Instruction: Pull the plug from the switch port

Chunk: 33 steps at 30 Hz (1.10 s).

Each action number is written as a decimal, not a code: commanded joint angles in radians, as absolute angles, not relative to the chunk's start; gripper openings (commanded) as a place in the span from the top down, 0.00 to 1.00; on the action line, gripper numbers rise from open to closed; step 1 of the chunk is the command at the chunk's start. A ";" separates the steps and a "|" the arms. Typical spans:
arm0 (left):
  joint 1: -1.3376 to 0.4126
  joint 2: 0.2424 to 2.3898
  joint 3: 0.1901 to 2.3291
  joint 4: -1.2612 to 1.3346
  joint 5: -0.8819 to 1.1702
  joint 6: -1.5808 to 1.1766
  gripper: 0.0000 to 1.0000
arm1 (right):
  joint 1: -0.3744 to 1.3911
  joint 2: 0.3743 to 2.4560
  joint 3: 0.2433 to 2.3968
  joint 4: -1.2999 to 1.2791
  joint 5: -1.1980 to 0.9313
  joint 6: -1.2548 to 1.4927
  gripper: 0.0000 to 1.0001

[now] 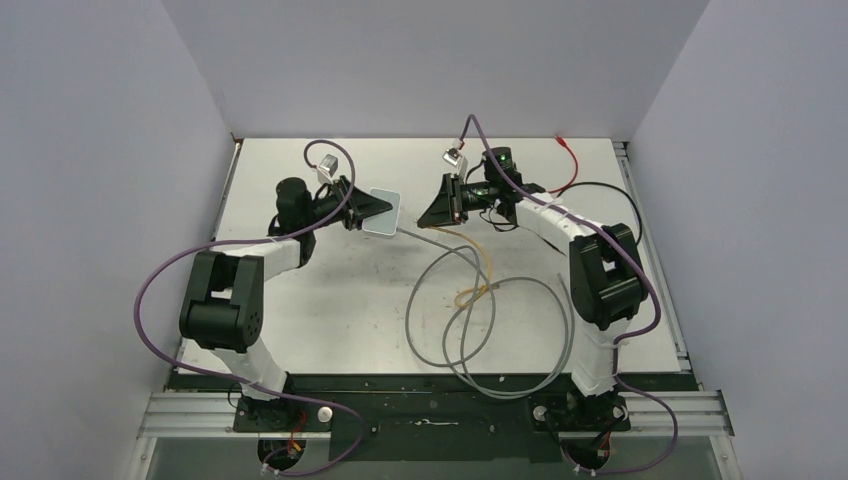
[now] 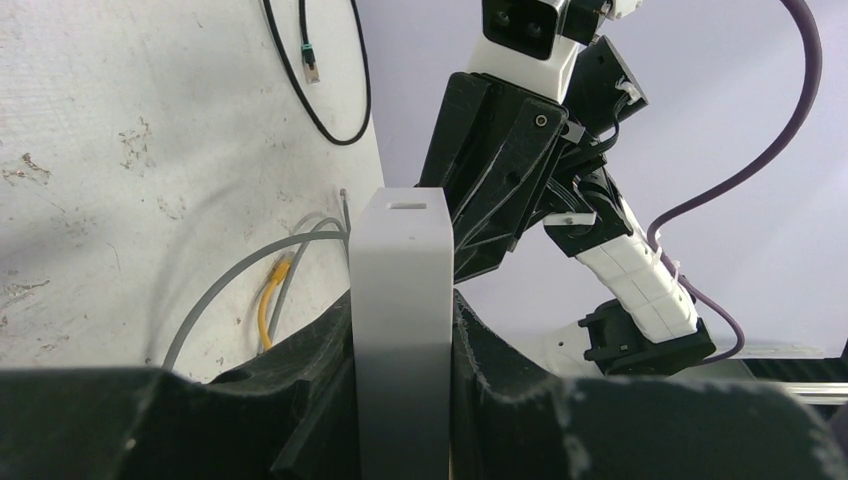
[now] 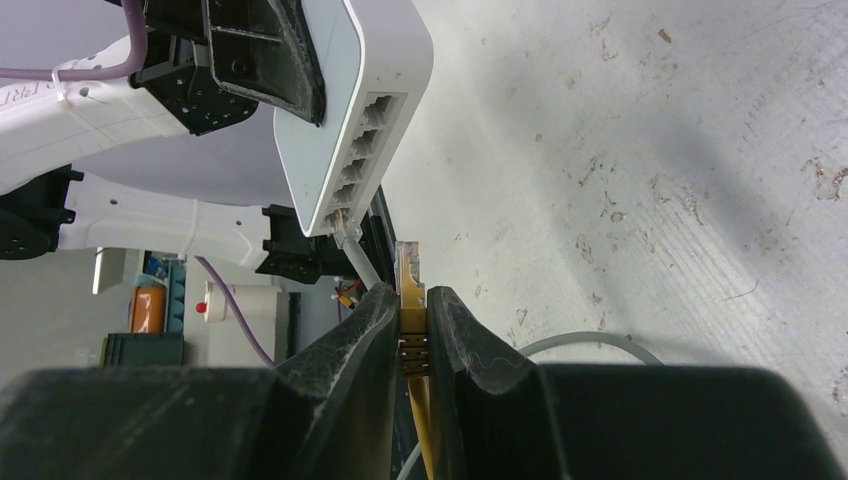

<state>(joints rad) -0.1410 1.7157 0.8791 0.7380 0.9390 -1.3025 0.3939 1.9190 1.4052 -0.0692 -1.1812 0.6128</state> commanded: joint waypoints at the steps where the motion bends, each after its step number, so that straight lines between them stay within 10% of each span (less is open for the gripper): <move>1: -0.134 1.654 0.886 0.749 0.936 -1.274 1.00 | 0.398 1.837 1.449 -0.050 -1.166 0.600 0.95; 33: -0.133 1.647 0.842 0.727 0.928 -1.255 1.00 | 0.352 1.790 1.811 -0.481 -0.752 0.346 0.95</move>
